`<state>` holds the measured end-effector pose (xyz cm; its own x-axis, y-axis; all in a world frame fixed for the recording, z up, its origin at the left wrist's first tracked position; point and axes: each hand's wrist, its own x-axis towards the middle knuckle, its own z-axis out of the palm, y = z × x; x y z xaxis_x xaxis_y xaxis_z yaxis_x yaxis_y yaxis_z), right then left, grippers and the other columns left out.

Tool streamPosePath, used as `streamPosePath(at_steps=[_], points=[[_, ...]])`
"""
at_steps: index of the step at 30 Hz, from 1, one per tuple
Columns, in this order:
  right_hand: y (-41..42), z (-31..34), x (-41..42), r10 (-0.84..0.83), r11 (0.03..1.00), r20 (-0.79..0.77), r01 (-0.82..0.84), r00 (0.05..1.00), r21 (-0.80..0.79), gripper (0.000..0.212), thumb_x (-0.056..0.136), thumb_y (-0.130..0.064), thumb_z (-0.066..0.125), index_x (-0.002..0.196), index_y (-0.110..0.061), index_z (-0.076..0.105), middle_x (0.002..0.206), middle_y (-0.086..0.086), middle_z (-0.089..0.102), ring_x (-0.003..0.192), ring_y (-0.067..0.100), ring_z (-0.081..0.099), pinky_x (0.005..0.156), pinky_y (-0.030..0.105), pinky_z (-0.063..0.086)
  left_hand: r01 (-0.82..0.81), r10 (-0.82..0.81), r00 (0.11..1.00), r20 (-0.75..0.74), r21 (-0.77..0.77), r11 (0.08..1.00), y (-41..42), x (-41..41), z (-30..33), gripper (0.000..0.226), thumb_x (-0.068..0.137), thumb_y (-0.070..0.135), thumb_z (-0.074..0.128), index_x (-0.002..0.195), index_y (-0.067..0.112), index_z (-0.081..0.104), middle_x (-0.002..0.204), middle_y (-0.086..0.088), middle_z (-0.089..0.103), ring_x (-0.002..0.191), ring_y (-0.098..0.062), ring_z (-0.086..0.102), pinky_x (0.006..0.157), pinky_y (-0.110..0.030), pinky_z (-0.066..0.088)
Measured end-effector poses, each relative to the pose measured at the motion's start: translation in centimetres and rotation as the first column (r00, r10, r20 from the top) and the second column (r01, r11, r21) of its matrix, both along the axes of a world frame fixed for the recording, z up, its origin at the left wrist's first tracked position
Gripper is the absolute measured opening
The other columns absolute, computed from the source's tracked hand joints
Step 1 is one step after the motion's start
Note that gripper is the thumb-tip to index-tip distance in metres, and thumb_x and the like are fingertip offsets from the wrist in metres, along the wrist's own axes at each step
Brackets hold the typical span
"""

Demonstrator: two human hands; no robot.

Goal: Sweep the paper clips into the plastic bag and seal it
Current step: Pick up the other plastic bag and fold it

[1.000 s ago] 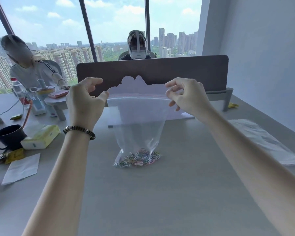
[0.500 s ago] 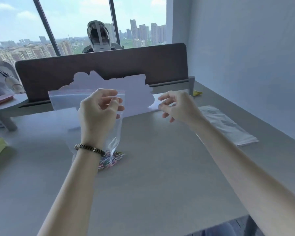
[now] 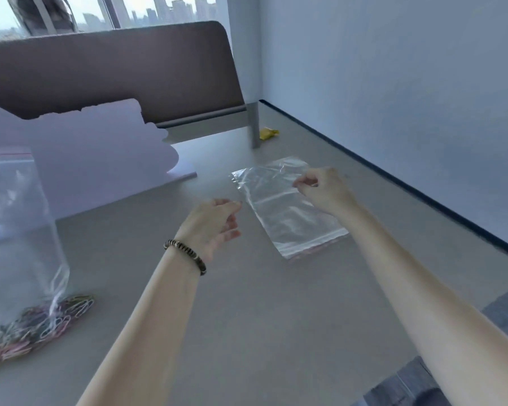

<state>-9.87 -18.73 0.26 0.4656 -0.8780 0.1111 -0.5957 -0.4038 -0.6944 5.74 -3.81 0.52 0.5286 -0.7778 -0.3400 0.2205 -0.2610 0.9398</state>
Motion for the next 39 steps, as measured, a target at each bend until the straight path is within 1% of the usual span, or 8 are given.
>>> streamPosePath(at_steps=[4, 8, 12, 20, 24, 27, 31, 39], points=[[-3.7, -1.5, -1.7, -0.106, 0.989, -0.3, 0.133, 0.948, 0.07, 0.038, 0.093, -0.034, 0.055, 0.128, -0.018, 0.061, 0.137, 0.017, 0.051, 0.134, 0.03, 0.042, 0.109, 0.038, 0.036, -0.004, 0.009, 0.992, -0.127, 0.035, 0.999, -3.2, -0.4, -1.5, 0.007, 0.093, 0.011, 0.063, 0.092, 0.01, 0.057, 0.094, -0.012, 0.051, 0.089, -0.027, 0.054, 0.088, -0.047, 0.052], [-6.5, -2.1, -1.8, -0.131, 0.983, -0.346, 0.166, 0.929, 0.072, 0.049, 0.092, -0.043, 0.054, 0.132, -0.015, 0.052, 0.137, 0.018, 0.051, 0.137, 0.03, 0.037, 0.107, 0.046, 0.039, 0.03, -0.024, 0.983, -0.183, 0.029, 0.999, -5.4, 0.0, -2.1, 0.008, 0.095, 0.01, 0.059, 0.087, 0.009, 0.06, 0.085, -0.01, 0.06, 0.08, -0.023, 0.058, 0.084, -0.043, 0.053], [-7.8, -1.5, -1.9, -0.149, 0.968, -0.231, 0.189, 0.962, 0.165, 0.046, 0.096, -0.029, 0.056, 0.139, -0.015, 0.05, 0.143, 0.012, 0.05, 0.126, 0.029, 0.05, 0.094, 0.036, 0.044, 0.001, 0.004, 0.983, -0.186, 0.03, 1.0, -6.8, 0.2, -2.9, 0.004, 0.093, 0.009, 0.061, 0.091, 0.006, 0.06, 0.093, -0.014, 0.063, 0.08, -0.024, 0.062, 0.082, -0.041, 0.055], [-7.5, -0.7, -5.3, -0.137, 0.946, 0.216, 0.063, 0.967, 0.318, 0.026, 0.089, -0.015, 0.07, 0.112, -0.025, 0.07, 0.102, 0.009, 0.071, 0.066, 0.008, 0.062, 0.058, 0.016, 0.042, 0.001, -0.001, 1.0, 0.006, -0.007, 1.0, -8.3, -1.3, -4.0, 0.009, 0.089, 0.006, 0.067, 0.096, 0.007, 0.062, 0.075, -0.004, 0.069, 0.064, -0.014, 0.064, 0.062, -0.026, 0.055], [-5.8, 1.2, -7.3, -0.133, 0.935, 0.351, -0.001, 0.927, 0.354, 0.026, 0.087, -0.015, 0.071, 0.111, -0.025, 0.072, 0.086, 0.004, 0.072, 0.068, 0.011, 0.062, 0.069, 0.023, 0.05, 0.035, -0.035, 0.993, 0.114, 0.005, 0.999, -8.4, -2.8, -3.7, 0.043, 0.085, 0.018, 0.07, 0.125, 0.009, 0.057, 0.093, -0.003, 0.067, 0.075, -0.016, 0.06, 0.072, -0.032, 0.051], [-4.5, 2.3, -8.6, -0.109, 0.937, 0.414, -0.045, 0.904, 0.346, 0.026, 0.09, -0.011, 0.068, 0.113, -0.022, 0.071, 0.074, -0.002, 0.07, 0.06, 0.006, 0.059, 0.068, 0.022, 0.045, 0.077, -0.078, 0.997, -0.014, -0.065, 0.995, -8.1, -4.1, -2.9, 0.02, 0.09, 0.016, 0.067, 0.107, 0.018, 0.057, 0.084, -0.002, 0.067, 0.063, -0.013, 0.064, 0.055, -0.024, 0.051], [-2.9, 3.1, -11.5, -0.129, 0.949, 0.444, -0.019, 0.887, 0.314, 0.027, 0.089, -0.009, 0.067, 0.114, -0.019, 0.071, 0.077, -0.001, 0.069, 0.064, 0.012, 0.057, 0.072, 0.028, 0.047, 0.058, -0.096, 0.978, -0.185, -0.2, 0.978, -7.7, -6.8, -1.7, 0.005, 0.096, 0.014, 0.059, 0.095, 0.018, 0.056, 0.089, -0.009, 0.074, 0.07, -0.021, 0.072, 0.066, -0.033, 0.059], [0.9, 2.8, -20.9, -0.225, 0.951, 0.49, 0.082, 0.842, 0.297, 0.023, 0.085, -0.011, 0.071, 0.106, -0.021, 0.074, 0.085, -0.002, 0.068, 0.066, 0.013, 0.058, 0.067, 0.025, 0.046, 0.119, -0.132, 0.991, -0.029, -0.288, 0.95, -5.7, -14.5, 1.2, 0.027, 0.097, 0.009, 0.056, 0.123, 0.017, 0.054, 0.086, -0.007, 0.079, 0.068, -0.018, 0.074, 0.056, -0.028, 0.057]])
